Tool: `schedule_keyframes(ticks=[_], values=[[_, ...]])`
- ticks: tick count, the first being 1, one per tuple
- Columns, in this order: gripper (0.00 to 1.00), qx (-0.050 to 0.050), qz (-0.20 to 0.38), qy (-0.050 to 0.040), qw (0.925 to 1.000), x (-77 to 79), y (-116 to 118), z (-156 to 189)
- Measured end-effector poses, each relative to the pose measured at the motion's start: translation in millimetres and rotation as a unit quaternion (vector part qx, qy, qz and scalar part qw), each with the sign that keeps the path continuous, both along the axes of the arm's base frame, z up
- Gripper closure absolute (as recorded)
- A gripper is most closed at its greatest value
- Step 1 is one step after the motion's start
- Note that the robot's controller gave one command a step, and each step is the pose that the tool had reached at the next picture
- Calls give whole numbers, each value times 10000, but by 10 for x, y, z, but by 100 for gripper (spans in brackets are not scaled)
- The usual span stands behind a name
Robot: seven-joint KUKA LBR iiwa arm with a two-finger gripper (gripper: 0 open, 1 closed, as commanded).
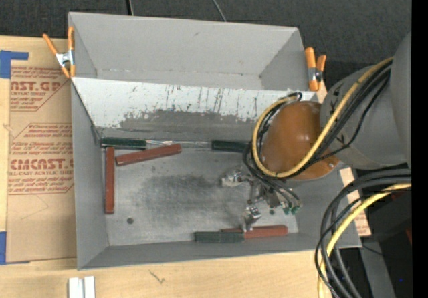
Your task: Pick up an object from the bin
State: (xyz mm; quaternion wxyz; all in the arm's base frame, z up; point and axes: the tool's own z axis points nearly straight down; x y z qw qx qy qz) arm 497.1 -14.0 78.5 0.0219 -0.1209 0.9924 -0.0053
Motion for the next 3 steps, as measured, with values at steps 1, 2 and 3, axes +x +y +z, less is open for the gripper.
schedule_keyframes(ticks=[1,2,3], values=[[0,0,23,-5,10000,-1,43,1],[0,33,230,158,9996,-52,-218,261],[0,-14,543,191,9983,-94,-417,278]])
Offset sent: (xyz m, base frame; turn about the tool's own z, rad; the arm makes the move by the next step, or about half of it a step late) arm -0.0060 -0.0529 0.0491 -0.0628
